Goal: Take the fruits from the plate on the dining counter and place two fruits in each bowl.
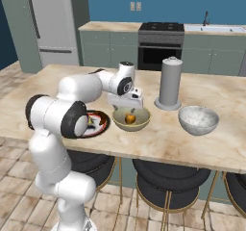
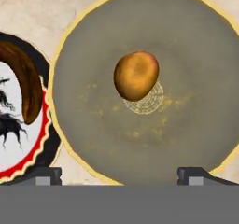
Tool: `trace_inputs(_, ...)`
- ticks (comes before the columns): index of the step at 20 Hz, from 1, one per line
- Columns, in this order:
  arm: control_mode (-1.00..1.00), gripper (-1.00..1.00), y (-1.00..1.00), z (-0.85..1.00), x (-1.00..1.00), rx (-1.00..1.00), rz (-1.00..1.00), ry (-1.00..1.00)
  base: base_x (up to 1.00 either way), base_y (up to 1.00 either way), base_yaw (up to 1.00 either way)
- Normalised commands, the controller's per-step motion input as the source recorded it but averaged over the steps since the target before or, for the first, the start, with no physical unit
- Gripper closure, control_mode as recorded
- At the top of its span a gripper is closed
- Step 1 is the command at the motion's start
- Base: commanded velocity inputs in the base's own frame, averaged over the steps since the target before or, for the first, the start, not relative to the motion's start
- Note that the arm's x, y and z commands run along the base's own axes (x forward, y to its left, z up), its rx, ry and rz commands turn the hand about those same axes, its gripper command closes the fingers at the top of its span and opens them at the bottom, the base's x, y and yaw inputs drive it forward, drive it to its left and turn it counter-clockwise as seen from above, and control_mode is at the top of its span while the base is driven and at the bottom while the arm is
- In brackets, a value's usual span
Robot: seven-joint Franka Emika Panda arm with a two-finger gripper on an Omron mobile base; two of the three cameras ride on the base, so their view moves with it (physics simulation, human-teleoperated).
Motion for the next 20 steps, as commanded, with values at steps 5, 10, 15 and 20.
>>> trace_inputs(5, -1.00, -1.00, 0.84, 0.11, -0.53, 0.00, 0.21, -0.07, 0.00, 0.00, 0.00)
trace_inputs(10, -1.00, -1.00, 0.99, 0.02, -0.22, -0.01, 0.24, -0.01, 0.00, 0.00, 0.00)
trace_inputs(15, -1.00, -1.00, 1.00, 0.11, -0.03, -0.02, 0.27, 0.00, 0.00, 0.00, 0.00)
trace_inputs(20, -1.00, -1.00, 0.79, 0.19, 0.16, -0.11, 0.18, 0.00, 0.00, 0.00, 0.00)
